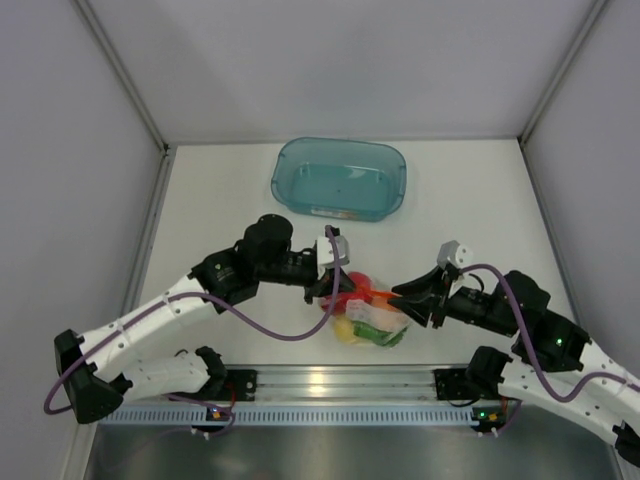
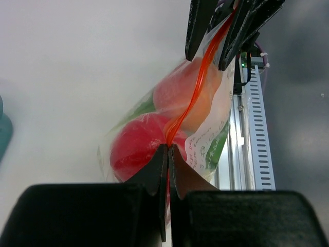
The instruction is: Open the zip-top bag and remove the fake food
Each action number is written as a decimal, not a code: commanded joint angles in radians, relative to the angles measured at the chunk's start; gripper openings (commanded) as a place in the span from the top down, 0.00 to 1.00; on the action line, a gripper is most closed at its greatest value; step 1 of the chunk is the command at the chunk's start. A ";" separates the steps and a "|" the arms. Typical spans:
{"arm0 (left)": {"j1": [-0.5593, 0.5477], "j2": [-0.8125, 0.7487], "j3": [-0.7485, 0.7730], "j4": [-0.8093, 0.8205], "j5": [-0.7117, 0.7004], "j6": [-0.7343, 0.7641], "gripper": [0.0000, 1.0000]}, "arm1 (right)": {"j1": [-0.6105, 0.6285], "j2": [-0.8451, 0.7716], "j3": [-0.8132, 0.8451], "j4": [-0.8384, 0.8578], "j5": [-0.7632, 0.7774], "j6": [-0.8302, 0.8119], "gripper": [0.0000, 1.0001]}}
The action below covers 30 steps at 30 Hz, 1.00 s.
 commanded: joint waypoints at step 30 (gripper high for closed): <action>-0.003 -0.100 0.036 0.075 -0.191 -0.050 1.00 | -0.002 -0.158 -0.133 0.129 0.162 0.131 0.44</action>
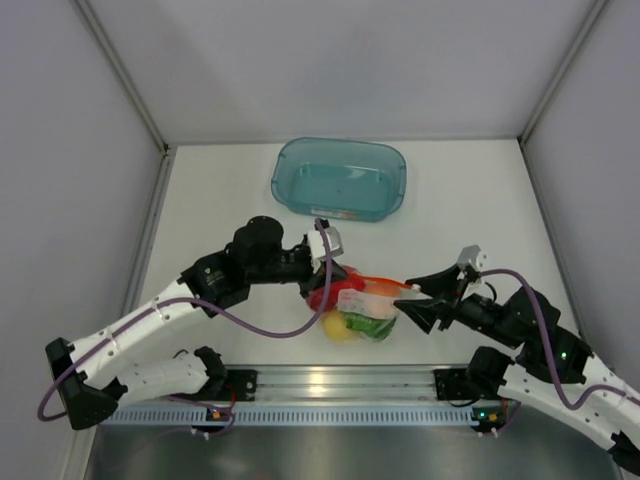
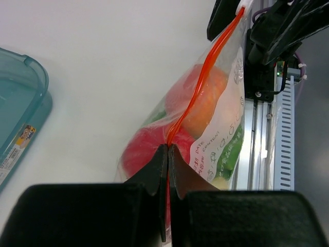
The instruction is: Open the zip-top bag and remove the fake food
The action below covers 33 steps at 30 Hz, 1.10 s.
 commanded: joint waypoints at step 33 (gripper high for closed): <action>-0.003 -0.086 0.021 0.136 -0.062 -0.044 1.00 | -0.002 -0.081 -0.155 0.290 -0.004 0.026 0.61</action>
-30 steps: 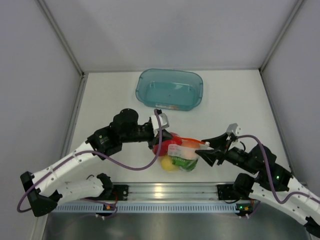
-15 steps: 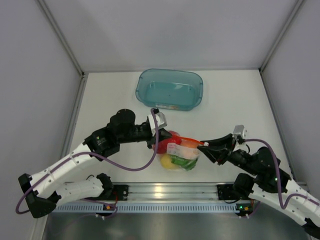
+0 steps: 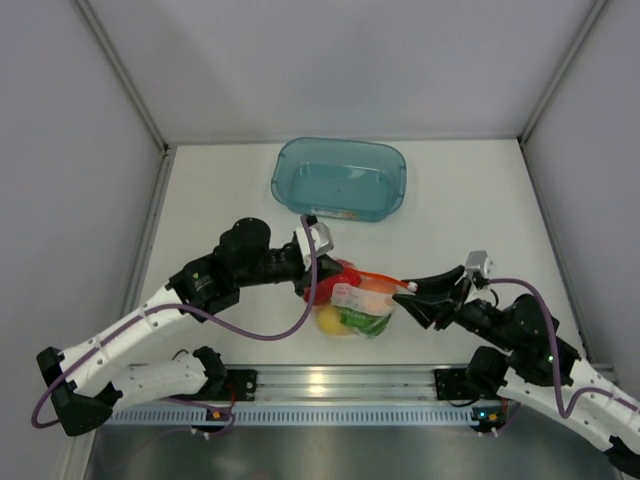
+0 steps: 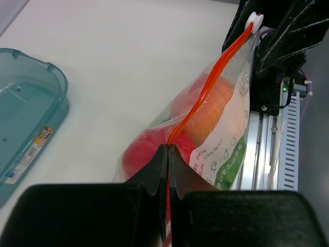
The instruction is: Open the zip-top bag and remove the fake food
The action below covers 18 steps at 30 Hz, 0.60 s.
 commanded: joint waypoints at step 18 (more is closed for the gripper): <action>-0.003 -0.024 0.021 0.131 0.001 -0.018 1.00 | -0.002 -0.028 -0.047 0.049 0.044 0.006 0.59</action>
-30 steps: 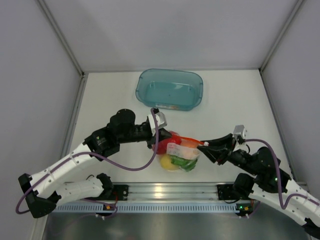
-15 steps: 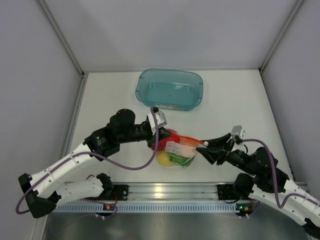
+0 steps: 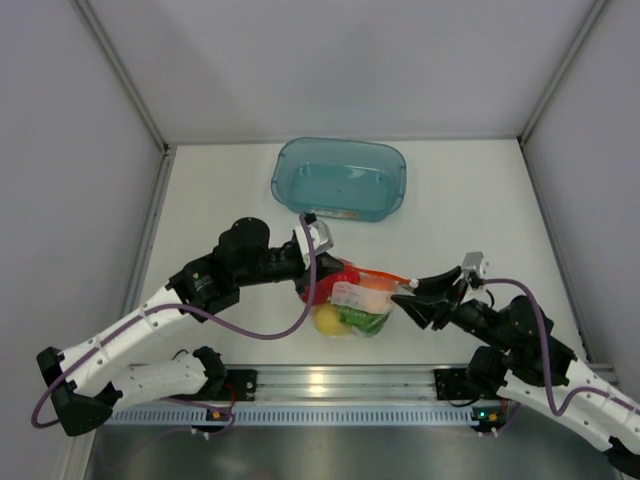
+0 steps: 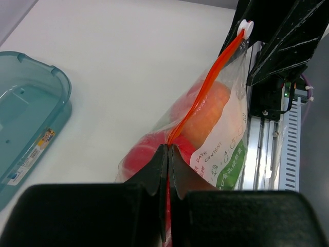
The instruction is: Open the zip-top bag and remove the fake food
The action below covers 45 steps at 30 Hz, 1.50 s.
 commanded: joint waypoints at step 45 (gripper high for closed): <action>-0.001 0.082 0.019 0.148 0.024 0.014 0.36 | -0.002 0.296 0.319 -0.218 0.077 -0.146 1.00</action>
